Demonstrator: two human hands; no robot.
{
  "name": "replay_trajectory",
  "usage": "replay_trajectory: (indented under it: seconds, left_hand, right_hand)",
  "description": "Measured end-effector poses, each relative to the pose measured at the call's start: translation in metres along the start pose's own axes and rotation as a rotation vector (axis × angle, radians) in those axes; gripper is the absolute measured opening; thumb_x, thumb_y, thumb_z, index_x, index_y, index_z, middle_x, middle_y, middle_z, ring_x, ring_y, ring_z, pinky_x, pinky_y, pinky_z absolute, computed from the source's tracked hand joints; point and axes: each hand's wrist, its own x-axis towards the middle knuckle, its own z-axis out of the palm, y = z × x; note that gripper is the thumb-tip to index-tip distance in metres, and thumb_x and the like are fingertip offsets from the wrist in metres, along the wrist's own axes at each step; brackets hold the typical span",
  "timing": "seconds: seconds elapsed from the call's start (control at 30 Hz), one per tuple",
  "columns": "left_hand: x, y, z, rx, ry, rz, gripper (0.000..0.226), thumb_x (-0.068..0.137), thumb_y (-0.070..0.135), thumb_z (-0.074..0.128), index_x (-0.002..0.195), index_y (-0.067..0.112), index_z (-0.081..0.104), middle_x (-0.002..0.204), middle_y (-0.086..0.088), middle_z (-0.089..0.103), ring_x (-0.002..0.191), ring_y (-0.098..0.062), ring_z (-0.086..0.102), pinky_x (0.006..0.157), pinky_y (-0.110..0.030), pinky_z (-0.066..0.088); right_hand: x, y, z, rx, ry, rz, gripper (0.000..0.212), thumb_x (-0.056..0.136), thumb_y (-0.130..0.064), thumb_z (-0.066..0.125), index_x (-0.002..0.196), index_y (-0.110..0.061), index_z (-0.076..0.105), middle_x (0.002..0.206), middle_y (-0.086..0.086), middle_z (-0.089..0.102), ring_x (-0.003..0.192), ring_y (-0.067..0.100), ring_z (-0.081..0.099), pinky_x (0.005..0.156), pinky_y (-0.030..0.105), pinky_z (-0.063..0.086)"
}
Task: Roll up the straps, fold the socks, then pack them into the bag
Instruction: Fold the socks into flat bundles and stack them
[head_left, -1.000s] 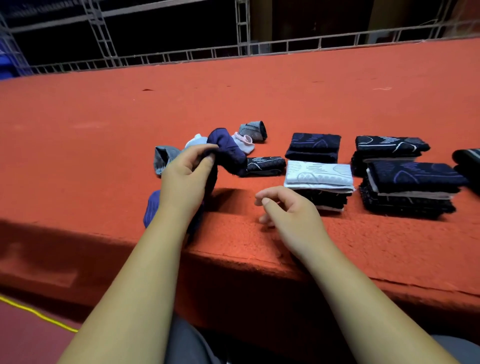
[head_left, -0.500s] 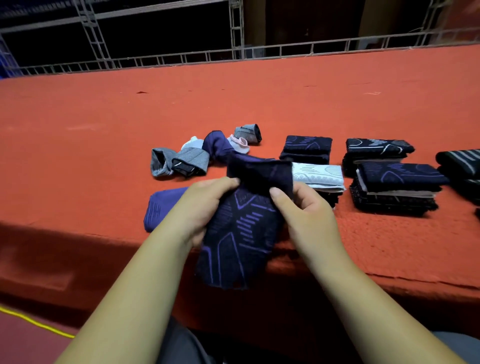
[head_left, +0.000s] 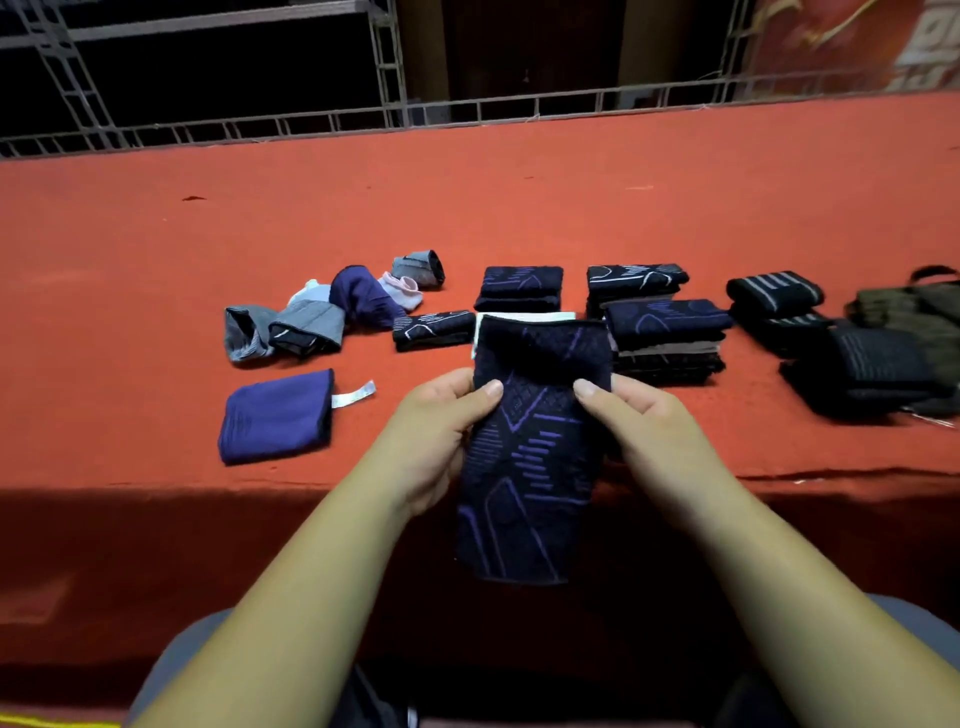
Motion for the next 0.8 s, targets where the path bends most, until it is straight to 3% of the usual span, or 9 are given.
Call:
replay_trajectory:
  seconds: [0.07,0.13,0.23,0.3,0.43,0.57,0.8]
  left_hand:
    - [0.003,-0.007,0.008,0.026,0.004,0.011,0.026,0.108,0.011,0.057,0.128,0.0,0.068,0.125,-0.029,0.072,0.109,-0.037,0.072,0.091,-0.045,0.062]
    - [0.005,-0.012,0.014,0.102,0.033,0.026,0.023,0.107,0.014,0.06,0.123,0.001,0.07,0.119,-0.03,0.073,0.097,-0.033,0.072,0.076,-0.038,0.062]
    - [0.011,-0.02,0.013,0.276,0.058,0.049,0.02,0.104,0.024,0.067,0.113,0.007,0.073,0.092,-0.023,0.071,0.073,-0.025,0.06,0.059,-0.03,0.048]
    - [0.012,-0.022,0.01,0.31,0.077,0.04,0.023,0.103,0.025,0.068,0.11,0.003,0.072,0.077,-0.016,0.059,0.063,-0.018,0.048,0.052,-0.025,0.039]
    - [0.007,-0.015,0.007,0.233,0.084,-0.014,0.018,0.105,0.022,0.065,0.108,0.005,0.071,0.086,-0.014,0.072,0.058,-0.015,0.062,0.049,-0.02,0.045]
    - [0.008,-0.016,0.003,0.184,0.098,-0.04,0.018,0.106,0.026,0.063,0.106,0.01,0.073,0.098,-0.011,0.077,0.085,-0.023,0.071,0.075,-0.035,0.06]
    - [0.01,-0.02,0.002,0.162,0.132,-0.014,0.022,0.106,0.026,0.063,0.11,0.007,0.074,0.1,-0.013,0.078,0.085,-0.023,0.071,0.076,-0.035,0.06]
  right_hand:
    - [-0.005,0.008,-0.012,-0.023,0.025,0.021,0.029,0.108,-0.026,0.062,0.111,0.002,0.072,0.095,0.036,0.071,0.081,0.026,0.057,0.074,0.042,0.045]
    - [-0.008,0.012,-0.019,-0.028,0.057,0.049,0.025,0.107,-0.021,0.062,0.107,0.002,0.073,0.083,0.022,0.068,0.074,0.025,0.054,0.067,0.038,0.044]
    - [-0.008,0.014,-0.025,-0.055,0.088,0.066,0.019,0.106,-0.019,0.063,0.106,-0.007,0.077,0.083,0.005,0.076,0.072,0.015,0.064,0.067,0.029,0.048]
    - [-0.007,0.012,-0.025,-0.067,0.06,0.089,0.018,0.108,-0.012,0.058,0.101,-0.01,0.074,0.068,-0.009,0.071,0.057,0.002,0.061,0.056,0.018,0.047]
    - [-0.005,0.011,-0.026,-0.061,-0.019,0.143,0.016,0.107,-0.008,0.056,0.11,0.0,0.07,0.065,-0.009,0.068,0.056,0.005,0.061,0.06,0.023,0.053]
    - [-0.001,0.011,-0.029,-0.053,-0.029,0.186,0.019,0.106,-0.007,0.057,0.116,0.001,0.069,0.07,-0.006,0.069,0.06,0.008,0.06,0.069,0.032,0.056]
    - [0.003,0.009,-0.032,-0.03,-0.153,0.213,0.028,0.102,-0.006,0.065,0.13,-0.004,0.066,0.118,0.015,0.078,0.094,0.019,0.072,0.085,0.037,0.058]
